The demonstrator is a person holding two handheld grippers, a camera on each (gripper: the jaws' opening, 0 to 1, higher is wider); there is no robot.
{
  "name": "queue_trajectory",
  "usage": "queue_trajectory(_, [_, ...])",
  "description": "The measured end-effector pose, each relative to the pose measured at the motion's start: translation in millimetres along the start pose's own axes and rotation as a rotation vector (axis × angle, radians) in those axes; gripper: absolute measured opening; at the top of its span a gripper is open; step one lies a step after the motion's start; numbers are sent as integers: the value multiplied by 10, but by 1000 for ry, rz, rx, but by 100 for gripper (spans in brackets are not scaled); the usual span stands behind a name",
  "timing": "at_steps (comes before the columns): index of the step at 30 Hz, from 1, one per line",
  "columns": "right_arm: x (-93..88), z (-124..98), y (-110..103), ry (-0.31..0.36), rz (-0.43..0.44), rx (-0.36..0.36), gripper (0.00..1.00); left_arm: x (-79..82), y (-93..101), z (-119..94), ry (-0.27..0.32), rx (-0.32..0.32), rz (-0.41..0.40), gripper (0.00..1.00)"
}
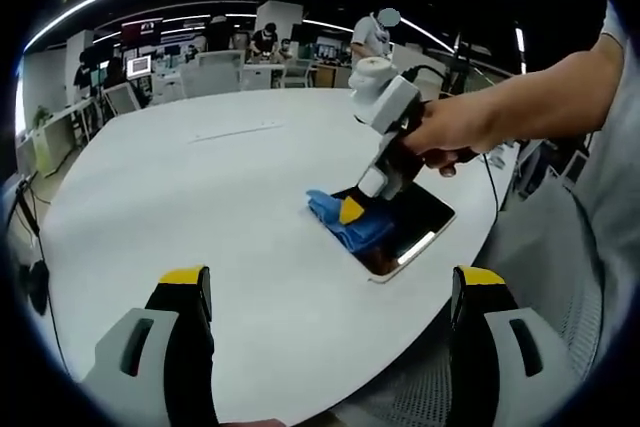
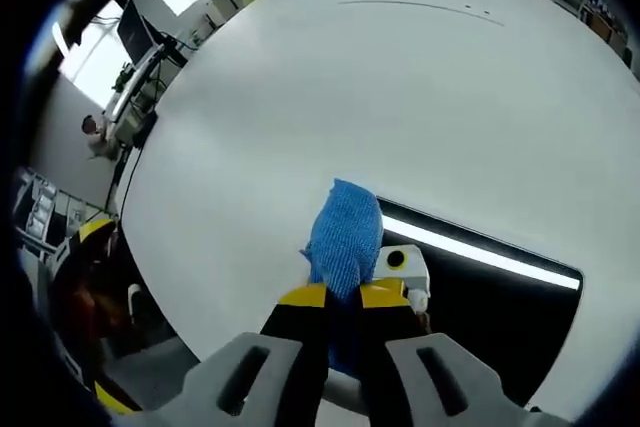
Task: Wipe the mirror surface with the cleaning cloth until all visible marks leave the cleaned area.
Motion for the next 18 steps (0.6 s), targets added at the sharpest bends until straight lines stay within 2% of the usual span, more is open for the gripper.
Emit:
queue_trajectory(4, [34, 16, 4, -5, 7, -7, 4, 29, -34, -21, 15, 12, -4, 99])
queue_trajectory(7, [23, 2, 6, -14, 4, -2, 3, 29, -67, -29, 33, 31, -41, 99])
queue_trajectory(12, [5, 17, -4, -25, 19, 6, 3, -7, -27, -3, 22, 31, -22, 99])
queue_trajectory(18, [-50, 17, -40, -27, -12, -4, 3, -4, -33, 2, 31, 36, -40, 99])
Point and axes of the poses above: the point that each gripper's makers call its tool centre point, and the gripper's own axes: z roughly forward along the fingers, y roughly to its right, x roughly out of its top, the point moved 5 cm from there along -z, roughly backward along the fingers, and after that the axes turned 14 degrees about -y, right-handed, at the moved point
